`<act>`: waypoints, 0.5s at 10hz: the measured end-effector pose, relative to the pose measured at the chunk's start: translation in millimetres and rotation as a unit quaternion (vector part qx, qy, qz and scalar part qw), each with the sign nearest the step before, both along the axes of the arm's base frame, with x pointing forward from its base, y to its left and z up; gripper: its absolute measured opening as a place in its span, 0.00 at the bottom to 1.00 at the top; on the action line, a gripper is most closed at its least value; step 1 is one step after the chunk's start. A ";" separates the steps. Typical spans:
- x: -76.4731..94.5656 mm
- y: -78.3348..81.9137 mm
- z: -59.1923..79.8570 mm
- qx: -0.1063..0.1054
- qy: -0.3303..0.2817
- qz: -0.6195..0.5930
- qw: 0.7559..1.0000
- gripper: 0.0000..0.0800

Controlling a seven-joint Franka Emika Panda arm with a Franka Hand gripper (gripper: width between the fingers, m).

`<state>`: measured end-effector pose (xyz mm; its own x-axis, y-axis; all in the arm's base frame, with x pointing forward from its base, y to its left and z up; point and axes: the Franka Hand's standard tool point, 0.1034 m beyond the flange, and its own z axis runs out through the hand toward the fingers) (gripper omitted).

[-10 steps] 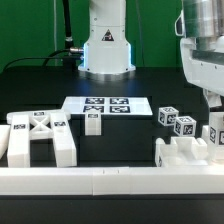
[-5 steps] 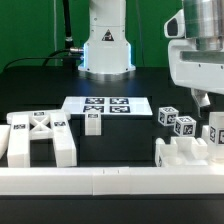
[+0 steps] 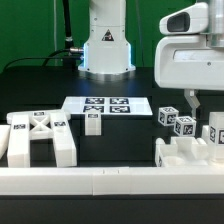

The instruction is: Assemble chair

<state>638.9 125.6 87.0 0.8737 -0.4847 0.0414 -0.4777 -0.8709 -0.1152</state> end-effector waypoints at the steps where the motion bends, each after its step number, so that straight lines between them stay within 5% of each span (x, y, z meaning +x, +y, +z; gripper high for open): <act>1: -0.2 0.4 -0.2 -0.006 -0.003 0.042 0.999 0.81; 5: 0.2 -1.4 0.6 -0.034 -0.011 0.206 0.978 0.81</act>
Offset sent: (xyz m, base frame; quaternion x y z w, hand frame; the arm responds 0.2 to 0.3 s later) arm 0.0070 -0.0020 0.0047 -0.0580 -0.0007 -0.2579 0.9644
